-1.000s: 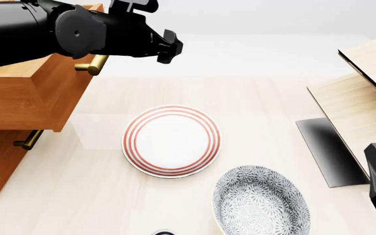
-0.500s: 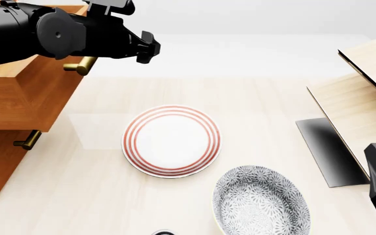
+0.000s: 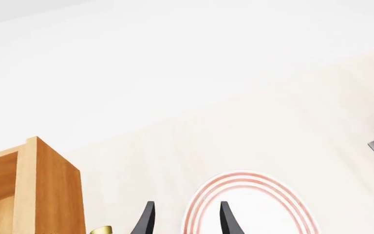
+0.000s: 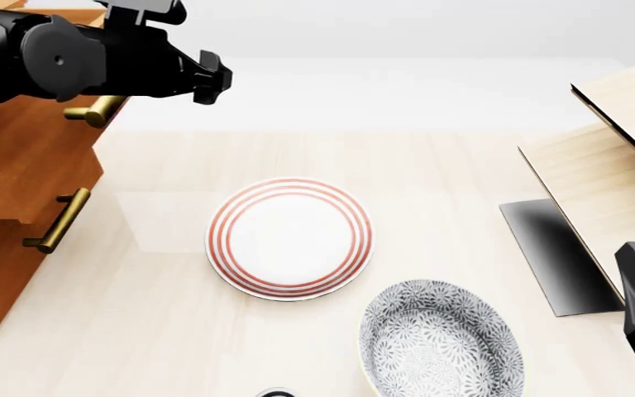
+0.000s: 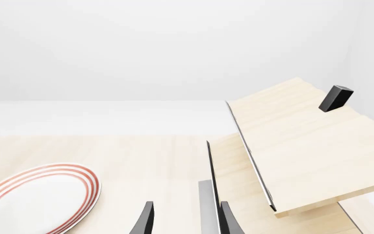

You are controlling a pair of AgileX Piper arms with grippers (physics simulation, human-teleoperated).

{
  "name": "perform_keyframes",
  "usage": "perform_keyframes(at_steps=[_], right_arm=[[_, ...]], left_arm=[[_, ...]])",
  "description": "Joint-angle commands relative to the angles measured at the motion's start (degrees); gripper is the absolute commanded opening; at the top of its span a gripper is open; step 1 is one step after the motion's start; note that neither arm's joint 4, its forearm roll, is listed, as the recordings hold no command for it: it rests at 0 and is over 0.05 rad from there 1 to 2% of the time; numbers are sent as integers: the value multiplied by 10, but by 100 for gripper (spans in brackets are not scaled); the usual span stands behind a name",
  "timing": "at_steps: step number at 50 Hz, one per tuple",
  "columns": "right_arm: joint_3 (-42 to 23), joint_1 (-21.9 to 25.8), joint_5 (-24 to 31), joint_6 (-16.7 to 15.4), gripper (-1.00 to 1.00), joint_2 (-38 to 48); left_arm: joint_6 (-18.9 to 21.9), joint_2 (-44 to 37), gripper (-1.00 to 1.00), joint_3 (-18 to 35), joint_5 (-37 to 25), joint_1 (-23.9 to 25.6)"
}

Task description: Close the top drawer of the cabinet.

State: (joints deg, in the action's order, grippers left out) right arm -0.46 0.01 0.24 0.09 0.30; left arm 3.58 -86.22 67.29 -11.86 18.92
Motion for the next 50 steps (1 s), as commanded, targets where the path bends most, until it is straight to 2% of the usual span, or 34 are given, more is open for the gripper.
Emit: perform_keyframes(at_steps=[1,23,50], right_arm=[[0,0,0,0,100,0],[0,0,0,0,100,0],[0,0,0,0,100,0]], left_arm=[[2,6,100,-17,4,-33],[12,41,100,-48,2,-107],[28,61,100,-66,1,-171]])
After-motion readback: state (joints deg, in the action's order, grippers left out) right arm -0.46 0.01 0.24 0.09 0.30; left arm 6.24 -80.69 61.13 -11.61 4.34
